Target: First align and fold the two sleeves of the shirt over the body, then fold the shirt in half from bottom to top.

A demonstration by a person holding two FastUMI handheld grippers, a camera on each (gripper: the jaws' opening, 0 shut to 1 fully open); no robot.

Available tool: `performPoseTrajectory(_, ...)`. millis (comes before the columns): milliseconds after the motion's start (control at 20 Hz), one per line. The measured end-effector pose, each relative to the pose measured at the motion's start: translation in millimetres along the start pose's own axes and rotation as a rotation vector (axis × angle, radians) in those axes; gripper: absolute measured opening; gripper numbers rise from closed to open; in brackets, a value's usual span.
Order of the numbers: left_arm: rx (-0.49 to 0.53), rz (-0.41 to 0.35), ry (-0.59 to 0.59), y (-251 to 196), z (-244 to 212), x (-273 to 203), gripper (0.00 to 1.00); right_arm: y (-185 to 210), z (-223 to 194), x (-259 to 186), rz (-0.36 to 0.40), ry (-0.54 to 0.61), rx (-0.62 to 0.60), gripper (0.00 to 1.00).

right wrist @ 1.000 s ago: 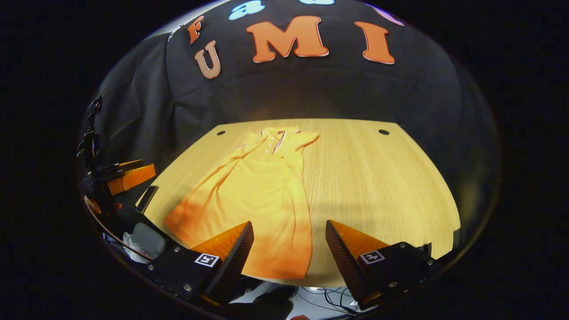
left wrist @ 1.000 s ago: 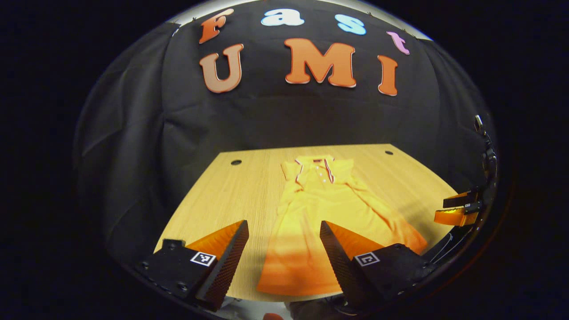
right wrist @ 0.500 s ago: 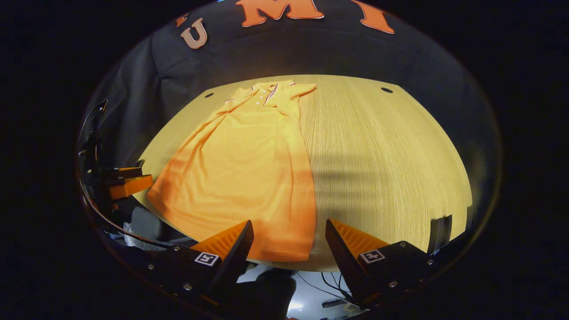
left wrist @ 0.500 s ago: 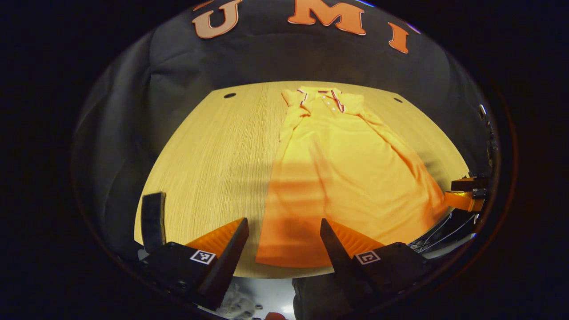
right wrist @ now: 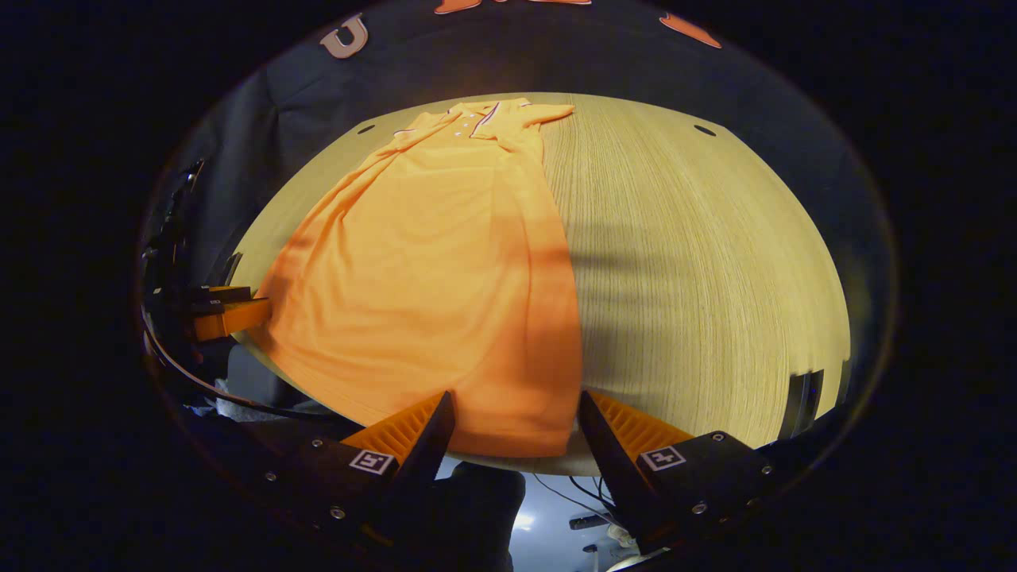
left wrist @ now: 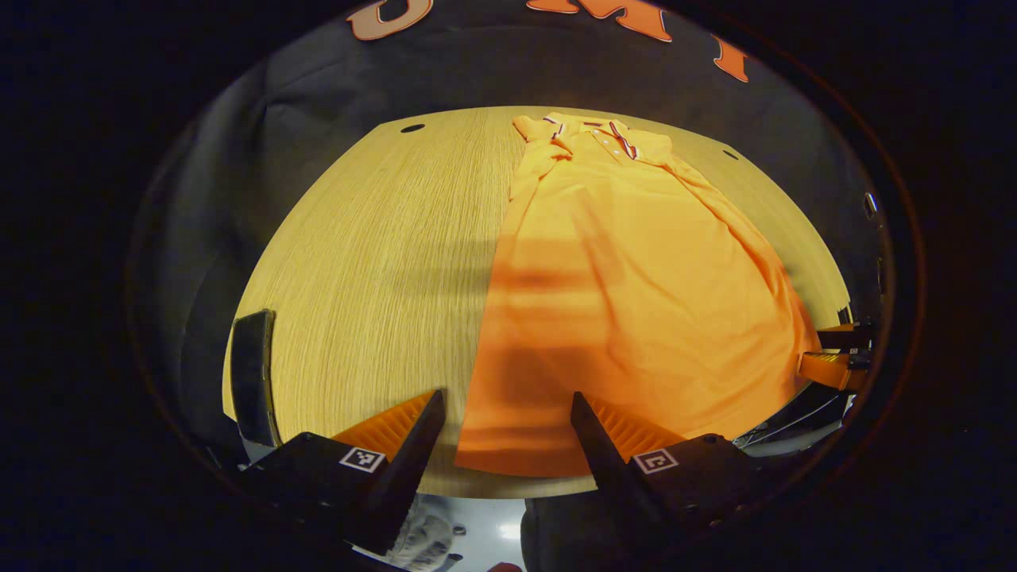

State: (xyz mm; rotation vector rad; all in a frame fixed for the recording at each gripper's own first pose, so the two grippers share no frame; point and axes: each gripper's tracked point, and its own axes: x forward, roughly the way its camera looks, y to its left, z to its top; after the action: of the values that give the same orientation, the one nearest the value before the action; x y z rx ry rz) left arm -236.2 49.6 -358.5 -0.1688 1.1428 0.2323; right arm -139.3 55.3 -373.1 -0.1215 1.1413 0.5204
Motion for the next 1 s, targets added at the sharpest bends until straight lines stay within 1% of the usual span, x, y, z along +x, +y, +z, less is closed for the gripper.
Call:
performPoseTrajectory(50, 0.006, -0.015, -0.004, -3, 3, 2, 0.98, 2, -2, 1, -0.005, 0.015, -0.010, 0.95)
performPoseTrajectory(100, 0.015, -0.025, 0.012, -7, 1, 1, 0.94, 1, 1, 2, -0.018, 0.020, -0.027, 0.85)
performPoseTrajectory(150, 0.028, -0.020, 0.007, -7, 4, 3, 0.88, -7, 3, 6, -0.058, 0.026, -0.029, 0.75)
performPoseTrajectory(200, 0.031, -0.025, 0.029, -8, 1, 1, 0.79, -13, 7, 5, -0.071, 0.014, 0.014, 0.63)
performPoseTrajectory(250, 0.035, -0.038, 0.019, -12, 6, 2, 0.79, -11, 10, 7, -0.069, 0.004, 0.062, 0.29)
performPoseTrajectory(300, -0.009, -0.017, 0.027, -12, 8, 6, 0.42, -5, 11, 9, -0.040, 0.012, 0.069, 0.20)
performPoseTrajectory(350, -0.005, -0.010, 0.046, -12, 9, 10, 0.05, -1, 11, 10, -0.019, 0.021, 0.056, 0.13)
performPoseTrajectory(400, 0.017, -0.010, 0.063, -14, 8, 8, 0.06, 3, 10, 9, 0.002, 0.034, 0.048, 0.12)
performPoseTrajectory(450, 0.012, -0.042, 0.078, -21, 7, 7, 0.07, 5, 11, 9, 0.015, 0.032, 0.051, 0.08)
performPoseTrajectory(500, 0.007, -0.074, 0.091, -26, 7, 5, 0.05, 10, 10, 11, 0.032, 0.042, 0.061, 0.08)
performPoseTrajectory(550, -0.010, -0.083, 0.089, -26, 8, 0, 0.06, 8, 13, 11, 0.024, 0.038, 0.083, 0.08)
performPoseTrajectory(600, -0.030, -0.096, 0.098, -28, 8, 8, 0.02, 11, 13, 11, 0.036, 0.042, 0.100, 0.08)
performPoseTrajectory(650, -0.040, -0.105, 0.104, -27, 10, 2, 0.02, 14, 16, 9, 0.051, 0.045, 0.114, 0.08)
performPoseTrajectory(700, -0.054, -0.107, 0.083, -24, 16, -2, 0.02, 19, 20, 6, 0.074, 0.039, 0.127, 0.08)
performPoseTrajectory(750, -0.061, -0.134, 0.077, -27, 23, -5, 0.02, 22, 23, 3, 0.097, 0.036, 0.140, 0.08)
performPoseTrajectory(800, -0.068, -0.142, 0.058, -27, 31, -10, 0.02, 25, 29, 1, 0.119, 0.021, 0.151, 0.08)
performPoseTrajectory(1000, -0.120, -0.206, 0.002, -31, 64, -26, 0.02, 25, 53, -14, 0.155, -0.026, 0.179, 0.08)
